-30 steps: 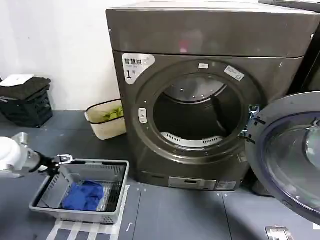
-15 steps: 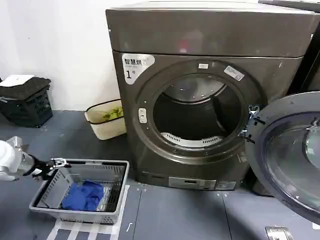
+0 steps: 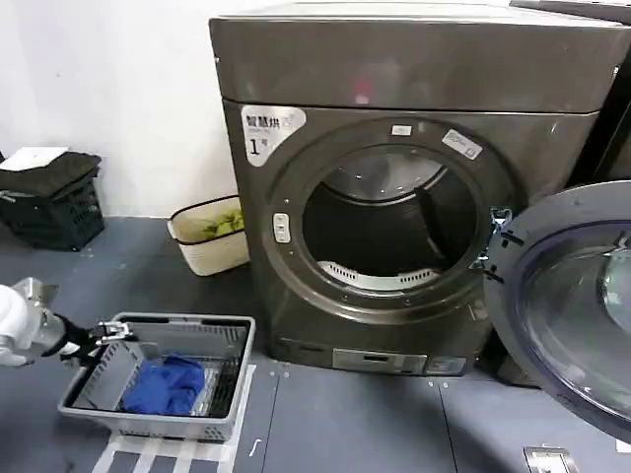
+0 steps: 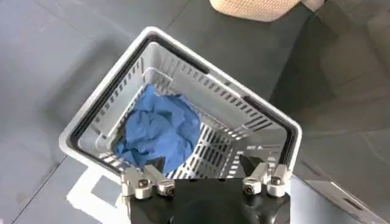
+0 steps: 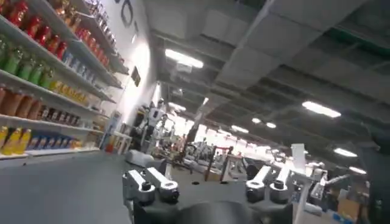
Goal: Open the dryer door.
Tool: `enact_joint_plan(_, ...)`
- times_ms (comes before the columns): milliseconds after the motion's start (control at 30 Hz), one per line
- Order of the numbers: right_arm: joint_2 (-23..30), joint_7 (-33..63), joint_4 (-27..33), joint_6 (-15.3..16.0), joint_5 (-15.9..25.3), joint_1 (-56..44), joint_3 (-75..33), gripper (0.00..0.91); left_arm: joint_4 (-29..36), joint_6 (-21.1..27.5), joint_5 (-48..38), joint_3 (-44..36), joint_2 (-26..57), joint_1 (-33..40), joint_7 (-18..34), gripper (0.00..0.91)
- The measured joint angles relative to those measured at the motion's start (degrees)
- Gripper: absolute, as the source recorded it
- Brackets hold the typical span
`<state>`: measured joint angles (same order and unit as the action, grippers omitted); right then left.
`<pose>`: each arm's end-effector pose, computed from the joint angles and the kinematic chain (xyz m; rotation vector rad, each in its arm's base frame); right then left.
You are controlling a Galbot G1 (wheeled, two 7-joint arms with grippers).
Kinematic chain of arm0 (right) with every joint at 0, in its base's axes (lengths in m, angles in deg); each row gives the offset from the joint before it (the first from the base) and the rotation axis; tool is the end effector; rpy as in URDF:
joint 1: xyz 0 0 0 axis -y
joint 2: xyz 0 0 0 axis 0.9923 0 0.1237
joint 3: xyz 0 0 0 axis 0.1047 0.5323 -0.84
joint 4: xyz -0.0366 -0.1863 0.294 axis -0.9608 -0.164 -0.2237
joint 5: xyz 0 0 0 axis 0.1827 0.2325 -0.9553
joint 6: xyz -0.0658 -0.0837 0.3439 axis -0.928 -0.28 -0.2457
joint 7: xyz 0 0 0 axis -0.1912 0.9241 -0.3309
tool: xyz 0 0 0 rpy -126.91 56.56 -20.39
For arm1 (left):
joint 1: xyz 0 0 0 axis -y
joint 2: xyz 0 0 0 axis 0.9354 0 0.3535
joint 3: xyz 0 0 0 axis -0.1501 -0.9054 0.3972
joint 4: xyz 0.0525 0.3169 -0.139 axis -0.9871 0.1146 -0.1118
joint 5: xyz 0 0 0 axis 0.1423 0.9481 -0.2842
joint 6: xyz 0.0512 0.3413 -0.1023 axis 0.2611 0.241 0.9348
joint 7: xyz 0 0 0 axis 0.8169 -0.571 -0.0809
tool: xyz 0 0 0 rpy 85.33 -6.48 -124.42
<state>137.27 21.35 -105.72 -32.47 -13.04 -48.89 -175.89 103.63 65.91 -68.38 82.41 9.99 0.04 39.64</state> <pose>-0.2322 -0.4186 -0.1935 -2.3084 -1.9219 0.6395 0.3839 0.2605 -0.0863 0.2461 -1.9392 0.5807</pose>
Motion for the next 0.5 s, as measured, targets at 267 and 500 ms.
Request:
enact_joint_plan(267,-0.3,-0.9,2.6,-2.1,0.1,-1.1,0.0,0.907,-0.4,0.0,1.0,0.1,-0.4,-0.2,-0.3,0.907)
enact_joint_plan(500,-1.5,-1.5,5.9,-3.6,0.2,-2.4,-1.2,0.907,-0.5,0.0,1.1,-0.1,-0.7,-0.3,-0.4,0.907)
